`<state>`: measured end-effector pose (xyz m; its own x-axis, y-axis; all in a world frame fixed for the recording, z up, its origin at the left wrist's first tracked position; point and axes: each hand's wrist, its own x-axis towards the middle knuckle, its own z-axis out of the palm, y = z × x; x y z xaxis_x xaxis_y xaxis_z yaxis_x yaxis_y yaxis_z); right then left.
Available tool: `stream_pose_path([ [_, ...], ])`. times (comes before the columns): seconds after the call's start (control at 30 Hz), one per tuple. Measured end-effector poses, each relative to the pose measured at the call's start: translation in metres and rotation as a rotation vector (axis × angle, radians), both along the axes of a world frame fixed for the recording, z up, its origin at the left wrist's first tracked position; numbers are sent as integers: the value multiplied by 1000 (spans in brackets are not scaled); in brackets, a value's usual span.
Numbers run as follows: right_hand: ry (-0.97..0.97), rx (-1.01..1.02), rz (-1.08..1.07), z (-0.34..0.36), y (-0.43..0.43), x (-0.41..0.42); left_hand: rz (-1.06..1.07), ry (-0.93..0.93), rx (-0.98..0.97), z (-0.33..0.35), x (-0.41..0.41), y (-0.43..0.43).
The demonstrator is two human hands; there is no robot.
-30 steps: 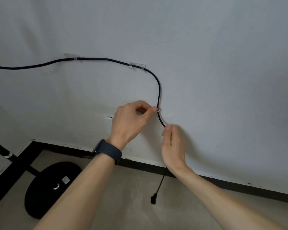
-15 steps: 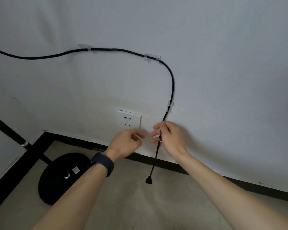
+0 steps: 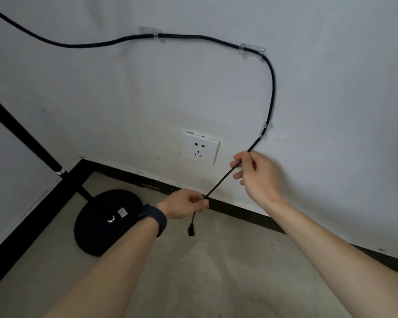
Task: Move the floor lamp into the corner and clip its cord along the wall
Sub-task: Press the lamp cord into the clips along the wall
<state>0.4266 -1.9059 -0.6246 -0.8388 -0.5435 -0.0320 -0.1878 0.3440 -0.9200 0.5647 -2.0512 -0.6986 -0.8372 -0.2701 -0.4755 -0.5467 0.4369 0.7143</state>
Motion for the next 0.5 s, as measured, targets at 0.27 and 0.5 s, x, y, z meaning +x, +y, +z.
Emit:
stream_pose_path([
  [0.27,-103,109,34,-16,0,10,88,101,-192,1,4,-8],
  [0.5,-188,281,136,-63,1,22,14,86,-250,-9,-18,7],
])
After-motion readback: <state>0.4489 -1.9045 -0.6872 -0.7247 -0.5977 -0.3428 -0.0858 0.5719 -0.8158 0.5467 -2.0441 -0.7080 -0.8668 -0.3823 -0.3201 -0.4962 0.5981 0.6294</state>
